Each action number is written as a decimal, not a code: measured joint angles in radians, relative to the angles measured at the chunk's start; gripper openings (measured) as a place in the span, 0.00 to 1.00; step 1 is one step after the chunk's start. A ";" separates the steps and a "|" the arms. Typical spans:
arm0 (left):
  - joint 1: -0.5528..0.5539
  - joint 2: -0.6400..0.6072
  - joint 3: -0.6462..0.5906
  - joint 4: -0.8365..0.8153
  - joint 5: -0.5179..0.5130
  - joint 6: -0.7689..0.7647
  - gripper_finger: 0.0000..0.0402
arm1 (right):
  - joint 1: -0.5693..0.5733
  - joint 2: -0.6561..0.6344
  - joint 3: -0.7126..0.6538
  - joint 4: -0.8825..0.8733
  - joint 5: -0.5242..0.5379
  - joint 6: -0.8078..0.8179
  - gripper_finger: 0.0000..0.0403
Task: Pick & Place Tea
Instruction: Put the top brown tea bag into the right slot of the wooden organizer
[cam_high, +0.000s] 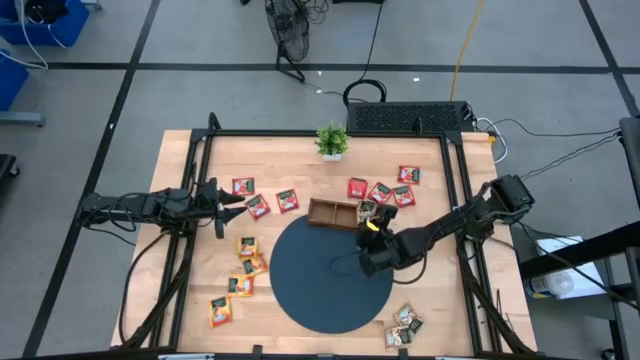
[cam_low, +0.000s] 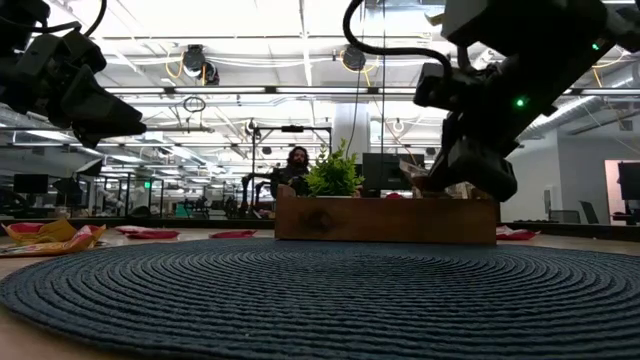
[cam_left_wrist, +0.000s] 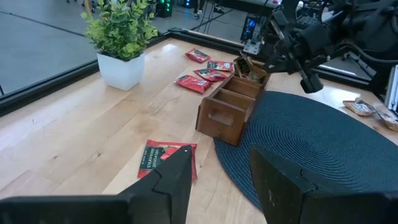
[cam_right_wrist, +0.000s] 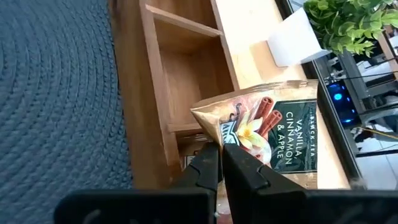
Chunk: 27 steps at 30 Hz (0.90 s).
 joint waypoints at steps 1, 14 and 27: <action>0.000 0.000 0.000 0.000 0.000 0.000 0.40 | 0.003 0.000 0.000 0.001 0.000 0.008 0.03; 0.000 0.000 0.000 0.000 0.000 0.000 0.40 | 0.009 0.000 0.000 -0.026 -0.013 0.036 0.07; 0.000 0.000 0.000 0.000 0.000 0.000 0.40 | 0.009 -0.016 0.001 -0.103 -0.031 0.116 0.31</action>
